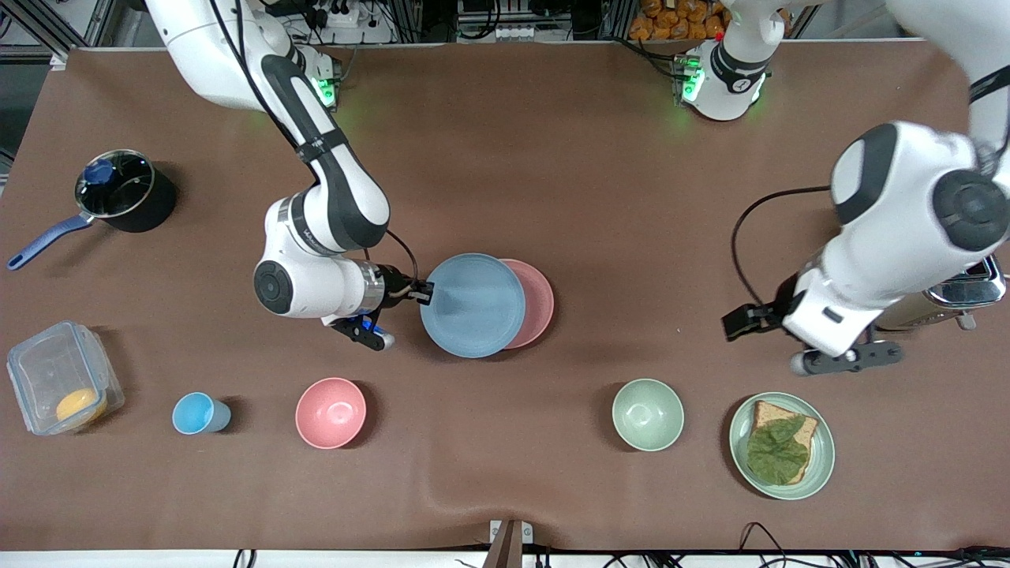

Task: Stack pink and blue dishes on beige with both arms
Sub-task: 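Carry the blue plate onto the pink with the right gripper while the left gripper withdraws, then lower the blue plate onto the stack and open the right gripper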

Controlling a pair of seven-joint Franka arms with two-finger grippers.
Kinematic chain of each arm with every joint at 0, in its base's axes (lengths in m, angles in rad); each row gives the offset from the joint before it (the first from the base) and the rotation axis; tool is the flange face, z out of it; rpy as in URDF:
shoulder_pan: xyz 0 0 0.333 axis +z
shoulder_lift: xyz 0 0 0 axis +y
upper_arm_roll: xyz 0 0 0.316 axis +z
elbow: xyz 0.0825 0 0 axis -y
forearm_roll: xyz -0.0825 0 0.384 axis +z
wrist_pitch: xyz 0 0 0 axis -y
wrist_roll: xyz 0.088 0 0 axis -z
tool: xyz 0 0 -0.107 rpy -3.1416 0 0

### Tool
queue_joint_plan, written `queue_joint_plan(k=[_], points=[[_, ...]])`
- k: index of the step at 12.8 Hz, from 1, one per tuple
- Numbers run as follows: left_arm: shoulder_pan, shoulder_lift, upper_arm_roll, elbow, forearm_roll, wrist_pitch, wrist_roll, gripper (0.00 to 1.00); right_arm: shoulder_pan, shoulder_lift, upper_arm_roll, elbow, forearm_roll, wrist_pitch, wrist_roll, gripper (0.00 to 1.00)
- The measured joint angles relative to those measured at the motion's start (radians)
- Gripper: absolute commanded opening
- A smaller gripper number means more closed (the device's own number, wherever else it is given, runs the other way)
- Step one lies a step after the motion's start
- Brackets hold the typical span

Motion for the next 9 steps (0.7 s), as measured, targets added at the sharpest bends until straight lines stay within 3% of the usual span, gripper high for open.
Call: queue_joint_plan(k=[5,7,9], points=[[0.159,-0.141,0.003,0.023,-0.001,-0.243,0.168,1.0,0.048,0.0,0.0,-0.036,0.045,0.053,0.001,0.0],[0.148,-0.195,0.03,0.023,-0.003,-0.281,0.169,1.0,0.066,0.001,0.0,-0.049,0.046,0.089,0.003,0.0],[0.044,-0.251,0.144,0.01,-0.014,-0.318,0.169,1.0,0.076,0.003,0.0,-0.057,0.046,0.105,0.004,0.0]])
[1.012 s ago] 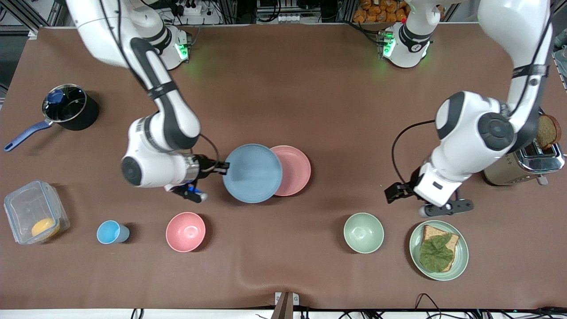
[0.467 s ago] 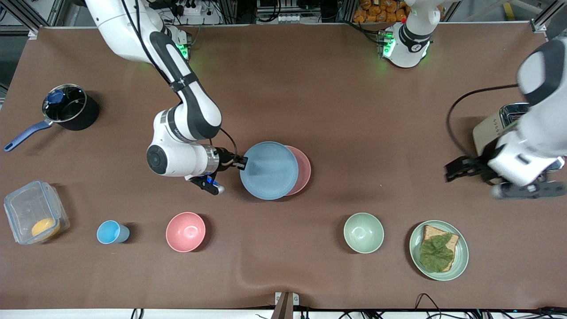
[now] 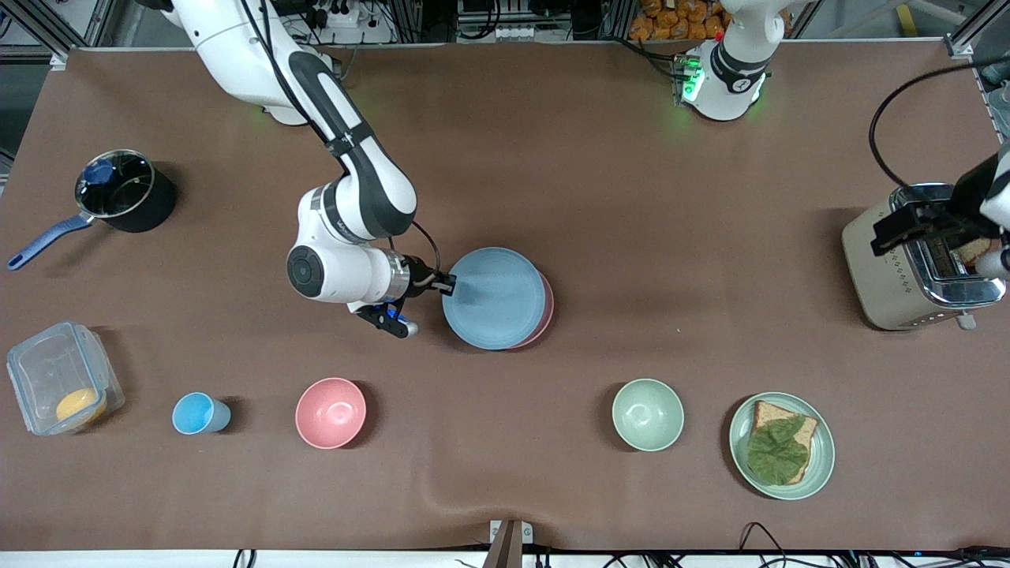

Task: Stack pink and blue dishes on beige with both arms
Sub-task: 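Lower the blue plate onto the stack and open the right gripper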

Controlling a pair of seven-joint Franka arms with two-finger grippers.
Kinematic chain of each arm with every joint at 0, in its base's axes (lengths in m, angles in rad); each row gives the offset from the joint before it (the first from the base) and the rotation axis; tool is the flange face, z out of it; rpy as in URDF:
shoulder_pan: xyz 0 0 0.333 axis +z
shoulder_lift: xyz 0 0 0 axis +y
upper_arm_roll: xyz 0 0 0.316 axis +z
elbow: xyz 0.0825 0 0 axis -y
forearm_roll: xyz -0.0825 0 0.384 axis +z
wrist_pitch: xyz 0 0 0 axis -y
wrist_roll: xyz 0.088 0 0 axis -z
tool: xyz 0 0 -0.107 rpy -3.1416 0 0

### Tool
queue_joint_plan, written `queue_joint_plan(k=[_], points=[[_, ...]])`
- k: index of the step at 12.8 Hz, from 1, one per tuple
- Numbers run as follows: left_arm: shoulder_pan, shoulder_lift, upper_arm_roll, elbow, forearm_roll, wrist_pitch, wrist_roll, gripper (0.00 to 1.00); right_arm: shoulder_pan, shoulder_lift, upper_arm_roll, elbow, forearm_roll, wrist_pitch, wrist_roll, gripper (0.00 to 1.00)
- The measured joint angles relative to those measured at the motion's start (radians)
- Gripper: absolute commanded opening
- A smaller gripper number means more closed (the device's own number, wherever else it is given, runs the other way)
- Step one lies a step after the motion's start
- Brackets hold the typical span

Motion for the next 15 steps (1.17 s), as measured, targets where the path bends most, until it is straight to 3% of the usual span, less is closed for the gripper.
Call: queue_joint_plan(k=[2,8,9,10,15], points=[[-0.084,-0.026,0.103,-0.019,-0.049,-0.004,0.0,1.0,0.006,0.0,0.0,-0.005,0.001,0.011,0.012,0.0],[-0.112,-0.027,0.122,-0.049,-0.059,-0.037,0.003,1.0,0.051,0.015,0.0,-0.01,0.005,0.061,0.045,0.0],[-0.112,-0.027,0.122,-0.05,-0.059,-0.043,0.003,1.0,0.051,0.018,0.0,-0.011,0.005,0.061,0.046,0.3],[-0.112,-0.027,0.122,-0.05,-0.059,-0.045,0.003,1.0,0.051,0.021,-0.001,-0.011,0.006,0.061,0.046,0.99],[-0.112,-0.038,0.122,-0.054,-0.059,-0.048,0.003,1.0,0.048,0.018,-0.025,0.002,0.006,0.005,0.057,1.0]])
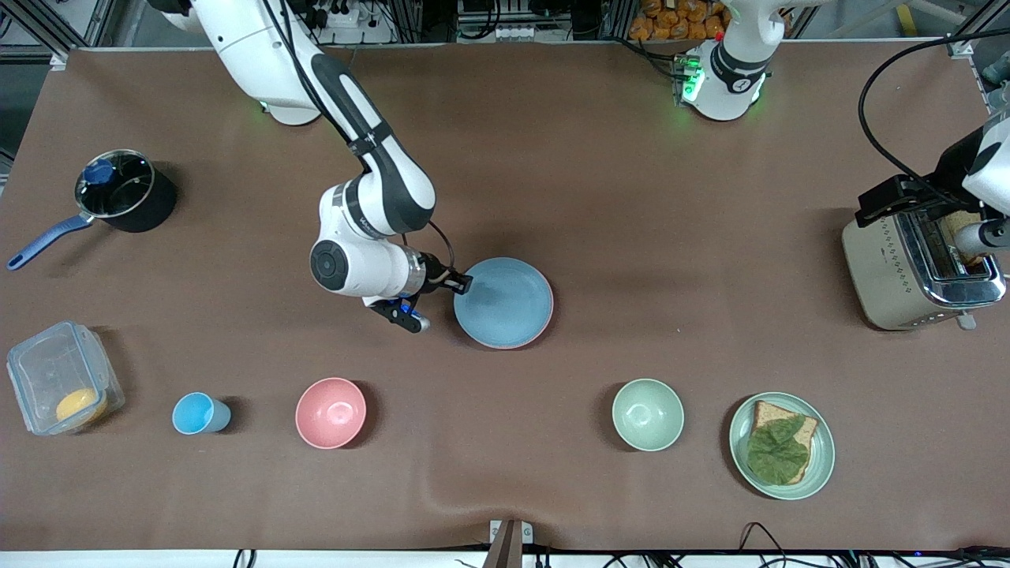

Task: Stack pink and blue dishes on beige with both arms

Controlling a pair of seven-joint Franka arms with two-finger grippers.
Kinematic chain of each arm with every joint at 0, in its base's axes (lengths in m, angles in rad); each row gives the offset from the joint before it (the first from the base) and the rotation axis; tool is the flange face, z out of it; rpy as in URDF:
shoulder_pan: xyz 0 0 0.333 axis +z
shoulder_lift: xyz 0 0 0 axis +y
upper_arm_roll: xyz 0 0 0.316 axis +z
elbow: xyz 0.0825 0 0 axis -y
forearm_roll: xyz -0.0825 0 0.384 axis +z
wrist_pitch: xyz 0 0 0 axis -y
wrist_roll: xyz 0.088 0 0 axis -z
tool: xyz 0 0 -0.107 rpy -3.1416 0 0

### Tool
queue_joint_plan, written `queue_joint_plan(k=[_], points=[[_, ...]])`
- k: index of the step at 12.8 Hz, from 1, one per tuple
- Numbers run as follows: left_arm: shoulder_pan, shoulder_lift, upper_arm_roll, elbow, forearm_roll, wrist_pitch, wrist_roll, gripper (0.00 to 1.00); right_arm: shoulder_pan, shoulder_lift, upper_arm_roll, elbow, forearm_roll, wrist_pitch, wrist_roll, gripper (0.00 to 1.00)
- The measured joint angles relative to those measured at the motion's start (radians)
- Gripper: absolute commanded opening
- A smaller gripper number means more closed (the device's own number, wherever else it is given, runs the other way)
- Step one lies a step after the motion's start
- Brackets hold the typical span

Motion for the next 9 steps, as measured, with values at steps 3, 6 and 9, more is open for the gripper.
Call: queue_joint_plan(k=[3,6,9], points=[[-0.003,-0.022,-0.007,-0.008,0.0,-0.003,0.0,1.0,-0.027,-0.045,-0.083,0.051,-0.079,-0.18,-0.012,1.0],[-0.003,-0.08,-0.015,-0.05,0.0,-0.007,0.0,1.0,-0.099,-0.083,-0.152,0.115,-0.204,-0.347,-0.131,1.0],[0.0,-0.108,-0.011,-0.068,0.0,-0.007,0.0,1.0,-0.189,-0.088,-0.236,0.156,-0.232,-0.43,-0.399,1.0]])
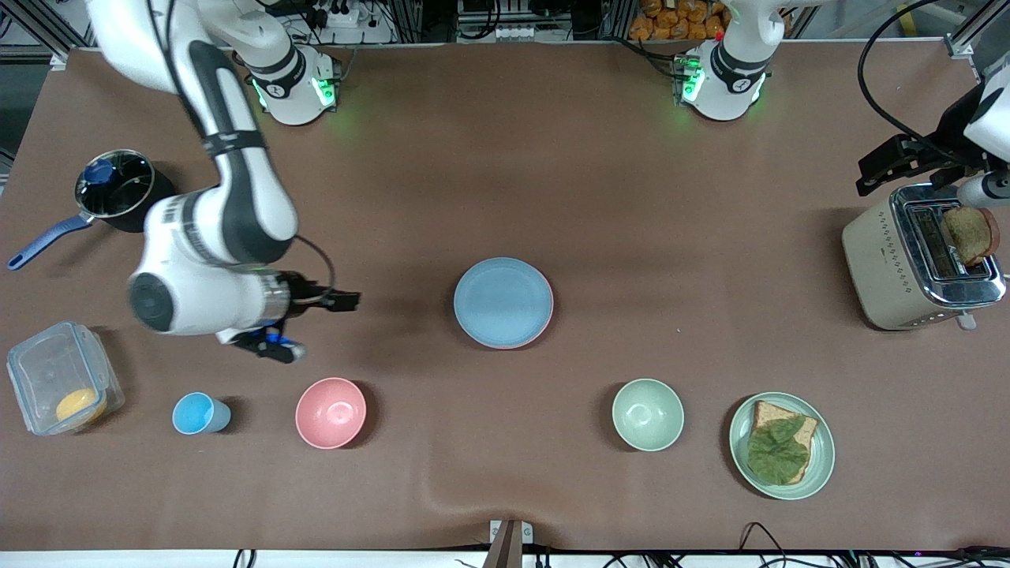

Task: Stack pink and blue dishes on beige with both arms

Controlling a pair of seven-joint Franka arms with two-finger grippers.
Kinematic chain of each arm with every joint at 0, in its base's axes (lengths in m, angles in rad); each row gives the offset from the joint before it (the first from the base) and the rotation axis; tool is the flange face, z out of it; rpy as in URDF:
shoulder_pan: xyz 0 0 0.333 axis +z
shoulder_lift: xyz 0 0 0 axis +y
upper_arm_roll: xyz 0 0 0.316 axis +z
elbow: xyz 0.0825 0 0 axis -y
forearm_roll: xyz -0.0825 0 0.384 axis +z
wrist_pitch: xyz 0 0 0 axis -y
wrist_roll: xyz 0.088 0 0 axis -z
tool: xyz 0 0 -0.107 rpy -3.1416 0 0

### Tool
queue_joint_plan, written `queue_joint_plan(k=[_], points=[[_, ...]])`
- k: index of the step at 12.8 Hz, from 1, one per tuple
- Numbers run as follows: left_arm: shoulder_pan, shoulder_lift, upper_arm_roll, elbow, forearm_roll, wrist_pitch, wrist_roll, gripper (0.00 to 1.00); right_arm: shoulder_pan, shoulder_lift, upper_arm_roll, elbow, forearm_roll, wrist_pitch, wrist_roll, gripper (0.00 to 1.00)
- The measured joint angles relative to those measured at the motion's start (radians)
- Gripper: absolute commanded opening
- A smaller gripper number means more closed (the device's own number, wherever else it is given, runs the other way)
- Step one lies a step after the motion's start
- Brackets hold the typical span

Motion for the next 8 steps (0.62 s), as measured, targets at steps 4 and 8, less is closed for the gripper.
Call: queue_joint_plan(k=[4,8], points=[[0.009,-0.002,0.013,0.0,0.0,0.001,0.0,1.0,-0.033,-0.089,-0.096,0.024,-0.206,-0.078,-0.238,1.0],[0.015,-0.002,0.019,0.008,-0.002,0.0,0.001,1.0,-0.029,-0.251,-0.093,0.029,-0.325,-0.104,-0.298,1.0]])
